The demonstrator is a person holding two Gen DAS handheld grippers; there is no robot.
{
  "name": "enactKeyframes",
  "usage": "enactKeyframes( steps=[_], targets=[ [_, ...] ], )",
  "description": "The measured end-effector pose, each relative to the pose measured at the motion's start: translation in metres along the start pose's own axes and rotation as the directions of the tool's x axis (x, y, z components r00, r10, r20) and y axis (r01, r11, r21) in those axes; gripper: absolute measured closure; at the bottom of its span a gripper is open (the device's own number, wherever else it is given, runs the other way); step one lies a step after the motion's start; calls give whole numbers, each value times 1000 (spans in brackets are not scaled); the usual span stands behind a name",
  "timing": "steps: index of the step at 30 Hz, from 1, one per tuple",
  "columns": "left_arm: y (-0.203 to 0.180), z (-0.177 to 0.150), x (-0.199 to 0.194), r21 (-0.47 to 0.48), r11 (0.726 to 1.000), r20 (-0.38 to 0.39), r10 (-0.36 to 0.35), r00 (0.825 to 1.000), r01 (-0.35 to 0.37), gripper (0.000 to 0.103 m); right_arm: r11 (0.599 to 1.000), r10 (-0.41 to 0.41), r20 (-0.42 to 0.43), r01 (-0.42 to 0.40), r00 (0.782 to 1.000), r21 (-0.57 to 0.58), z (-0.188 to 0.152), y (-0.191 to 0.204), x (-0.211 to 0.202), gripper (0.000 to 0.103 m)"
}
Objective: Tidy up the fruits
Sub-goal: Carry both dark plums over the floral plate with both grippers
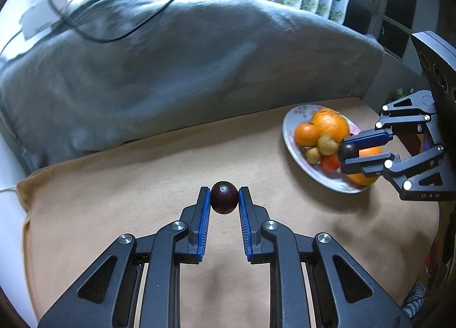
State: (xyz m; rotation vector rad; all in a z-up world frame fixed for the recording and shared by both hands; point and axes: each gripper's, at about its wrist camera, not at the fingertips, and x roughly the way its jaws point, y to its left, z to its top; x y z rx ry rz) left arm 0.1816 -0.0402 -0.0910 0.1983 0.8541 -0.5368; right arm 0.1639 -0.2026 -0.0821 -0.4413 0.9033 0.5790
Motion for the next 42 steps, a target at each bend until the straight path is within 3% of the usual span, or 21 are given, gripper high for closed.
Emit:
enactKeyframes(
  steps=[13,26,42],
  targets=[
    [-50,25,5,62,996,14,-58,998,57,85,992,-63,38,58,997,111,-40,-47,-36,81],
    [-83,35,18,106,990,-10,-97,995,97,85,981,-74,26,68,997,183,-67,-80,-30,81],
    [-96,40,40,126,984,-53,-117,992,123,85,972,-41,14,37,999,232,-81,-101,-15,81]
  ],
)
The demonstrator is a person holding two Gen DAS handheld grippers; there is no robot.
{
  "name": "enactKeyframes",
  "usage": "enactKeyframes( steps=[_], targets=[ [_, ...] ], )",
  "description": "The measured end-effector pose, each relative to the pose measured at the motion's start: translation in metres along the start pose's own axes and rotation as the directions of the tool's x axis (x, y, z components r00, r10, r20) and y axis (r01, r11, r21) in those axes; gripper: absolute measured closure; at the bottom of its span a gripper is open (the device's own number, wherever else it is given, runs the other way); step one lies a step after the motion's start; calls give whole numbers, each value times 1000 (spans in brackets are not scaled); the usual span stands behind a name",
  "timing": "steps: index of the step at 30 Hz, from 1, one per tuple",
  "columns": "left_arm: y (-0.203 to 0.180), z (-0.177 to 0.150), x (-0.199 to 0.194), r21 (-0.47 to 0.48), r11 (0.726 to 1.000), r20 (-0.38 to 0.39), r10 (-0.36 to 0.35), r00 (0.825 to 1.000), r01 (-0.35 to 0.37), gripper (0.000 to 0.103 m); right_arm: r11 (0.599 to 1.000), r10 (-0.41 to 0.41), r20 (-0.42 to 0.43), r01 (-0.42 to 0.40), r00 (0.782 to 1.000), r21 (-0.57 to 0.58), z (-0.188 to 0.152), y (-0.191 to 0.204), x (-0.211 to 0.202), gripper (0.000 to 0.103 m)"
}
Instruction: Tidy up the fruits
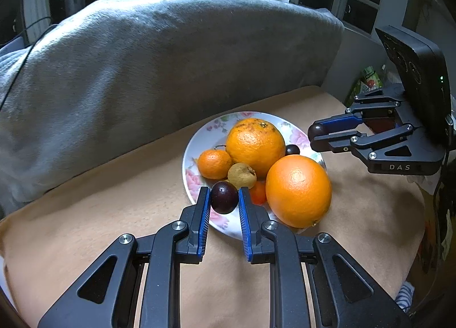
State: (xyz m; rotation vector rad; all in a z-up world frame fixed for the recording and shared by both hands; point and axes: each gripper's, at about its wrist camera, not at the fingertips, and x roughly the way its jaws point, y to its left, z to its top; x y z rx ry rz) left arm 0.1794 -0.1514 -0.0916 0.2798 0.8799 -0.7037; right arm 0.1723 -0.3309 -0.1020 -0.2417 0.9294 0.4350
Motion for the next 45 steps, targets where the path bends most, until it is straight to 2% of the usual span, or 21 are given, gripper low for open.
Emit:
enactKeyframes(
  steps=[21,23,24,26,30,34,36,39,43,45],
  targets=[
    [0,9,20,2,1000,-26,-25,999,25,84,1000,24,-13,-24,1000,19,1,-11,14,81],
    [0,9,20,2,1000,-24,-26,999,26,83,1000,18,-12,-18,1000,19,1,-10,13,80],
    [0,9,19,3,1000,-23,-27,999,27,78,1000,18,-10,-17,1000,20,1,-10,12,80],
    [-1,9,18,8,999,-18,-31,999,31,76,1000,17,-3,-17,1000,25,1,-11,10,80],
    [-4,9,14,14,999,-7,-30,1000,30,74,999,12,17,-12,1000,34,1,-12,2,67],
    [-5,8,8,17,1000,3,-23,1000,23,73,999,6,39,-7,999,36,3,-9,-7,61],
    [-5,8,3,15,1000,11,-18,1000,18,71,999,2,55,-4,998,42,4,-7,-13,48],
    [-7,5,-6,20,1000,28,-8,1000,7,60,999,-6,74,3,997,52,3,-3,-22,41],
    [-15,2,-20,32,999,54,12,998,-13,52,998,-13,95,7,995,69,-1,2,-36,36],
    [-18,-1,-28,33,999,74,24,997,-27,51,996,-18,111,9,994,86,-4,5,-44,28]
  ],
)
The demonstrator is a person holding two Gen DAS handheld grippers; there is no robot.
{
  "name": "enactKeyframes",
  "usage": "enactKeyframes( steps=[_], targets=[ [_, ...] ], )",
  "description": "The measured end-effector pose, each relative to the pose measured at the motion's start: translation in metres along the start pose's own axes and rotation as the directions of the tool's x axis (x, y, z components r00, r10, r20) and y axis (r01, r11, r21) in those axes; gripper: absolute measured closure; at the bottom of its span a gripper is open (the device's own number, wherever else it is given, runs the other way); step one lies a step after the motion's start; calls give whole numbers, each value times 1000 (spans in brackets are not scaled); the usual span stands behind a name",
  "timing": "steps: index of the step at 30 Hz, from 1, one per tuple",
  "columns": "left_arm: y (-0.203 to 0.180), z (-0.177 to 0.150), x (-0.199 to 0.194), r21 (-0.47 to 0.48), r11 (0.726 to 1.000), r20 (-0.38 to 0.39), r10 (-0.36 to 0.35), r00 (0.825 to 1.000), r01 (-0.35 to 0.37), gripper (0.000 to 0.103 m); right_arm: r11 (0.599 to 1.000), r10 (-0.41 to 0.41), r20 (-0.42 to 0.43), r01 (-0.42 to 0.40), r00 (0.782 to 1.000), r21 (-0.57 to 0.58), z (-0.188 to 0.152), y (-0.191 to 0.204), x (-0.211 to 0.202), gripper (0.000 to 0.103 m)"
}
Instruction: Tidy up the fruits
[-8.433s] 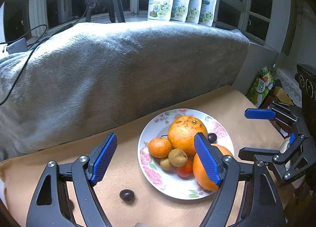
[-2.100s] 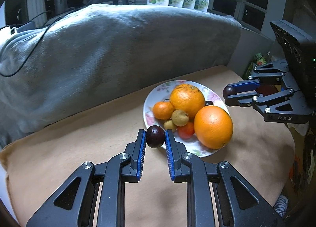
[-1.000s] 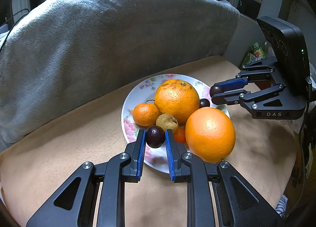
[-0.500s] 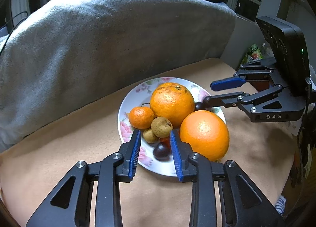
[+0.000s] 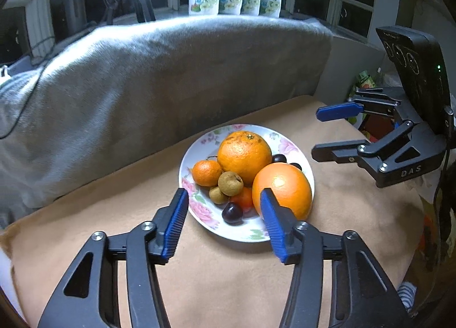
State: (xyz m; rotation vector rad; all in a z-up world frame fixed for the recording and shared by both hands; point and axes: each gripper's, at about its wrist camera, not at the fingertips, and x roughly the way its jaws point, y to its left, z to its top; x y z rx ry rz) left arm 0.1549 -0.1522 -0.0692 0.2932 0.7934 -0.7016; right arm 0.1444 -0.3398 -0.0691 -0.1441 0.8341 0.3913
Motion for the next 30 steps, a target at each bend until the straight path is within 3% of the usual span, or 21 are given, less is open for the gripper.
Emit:
enactKeyframes(
  steps=[2,4,12,19,26,30],
  targets=[
    [-1,-2,-8,2,1000,18,12,1000,-12,48,1000,3,15,-4,1000,19,-3,3,-9,26],
    [-2,-2,-16,-6,1000,36,29,999,-29,35,999,-5,33,4,999,33,-6,7,-19,24],
    [-3,-16,-52,-63,994,108,98,989,-91,27,981,-142,121,123,982,150,-21,26,-56,9],
    [-11,-33,-82,-97,983,181,173,968,-158,22,922,-343,157,301,926,244,-41,49,-76,1],
    [-16,-50,-104,-185,956,235,267,935,-226,20,880,-405,195,324,893,347,-58,65,-97,1],
    [-22,-60,-112,-212,950,238,276,931,-227,19,863,-437,215,339,874,373,-67,77,-108,1]
  ],
)
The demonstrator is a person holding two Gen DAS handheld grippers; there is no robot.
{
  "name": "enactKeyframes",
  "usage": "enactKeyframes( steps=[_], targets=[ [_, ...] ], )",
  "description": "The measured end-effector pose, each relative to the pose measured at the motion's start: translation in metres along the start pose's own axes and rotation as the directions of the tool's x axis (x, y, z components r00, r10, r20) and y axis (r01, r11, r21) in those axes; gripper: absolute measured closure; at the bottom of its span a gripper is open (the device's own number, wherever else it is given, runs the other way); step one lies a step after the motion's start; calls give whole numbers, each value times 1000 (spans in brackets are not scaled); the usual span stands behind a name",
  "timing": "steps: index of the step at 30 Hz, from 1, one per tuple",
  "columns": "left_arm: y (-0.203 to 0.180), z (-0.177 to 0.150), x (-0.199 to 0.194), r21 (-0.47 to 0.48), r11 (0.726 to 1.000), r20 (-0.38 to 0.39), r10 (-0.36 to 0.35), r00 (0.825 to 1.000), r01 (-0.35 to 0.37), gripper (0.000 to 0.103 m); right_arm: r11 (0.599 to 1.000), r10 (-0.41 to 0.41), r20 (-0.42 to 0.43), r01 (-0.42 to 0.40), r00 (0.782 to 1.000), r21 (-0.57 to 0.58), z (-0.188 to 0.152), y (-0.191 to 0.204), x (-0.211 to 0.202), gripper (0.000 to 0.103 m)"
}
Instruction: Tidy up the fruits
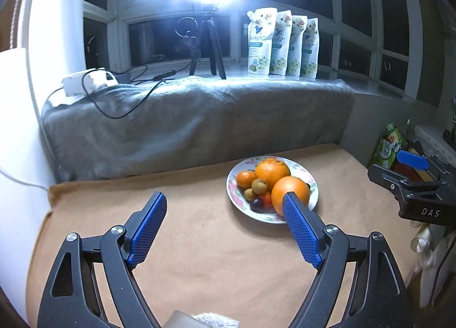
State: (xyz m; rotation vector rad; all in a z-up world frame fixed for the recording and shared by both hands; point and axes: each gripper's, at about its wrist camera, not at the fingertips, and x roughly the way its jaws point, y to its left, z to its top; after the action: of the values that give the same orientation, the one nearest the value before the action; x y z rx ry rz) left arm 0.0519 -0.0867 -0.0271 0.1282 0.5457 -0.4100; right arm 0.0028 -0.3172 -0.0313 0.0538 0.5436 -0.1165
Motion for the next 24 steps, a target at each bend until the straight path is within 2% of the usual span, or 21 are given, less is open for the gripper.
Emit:
enactKeyframes(
  steps=[9,24],
  targets=[
    [-1,-11,-19,-9,1000,-1,7,1000,-7,19,997,-72,59,70,996,33,-10,6,-24,0],
    [1,-16,-37,-8,1000,18,18,1000,-17,19,997,-81,88,80,993,15,-14,17,-40,0]
  ],
)
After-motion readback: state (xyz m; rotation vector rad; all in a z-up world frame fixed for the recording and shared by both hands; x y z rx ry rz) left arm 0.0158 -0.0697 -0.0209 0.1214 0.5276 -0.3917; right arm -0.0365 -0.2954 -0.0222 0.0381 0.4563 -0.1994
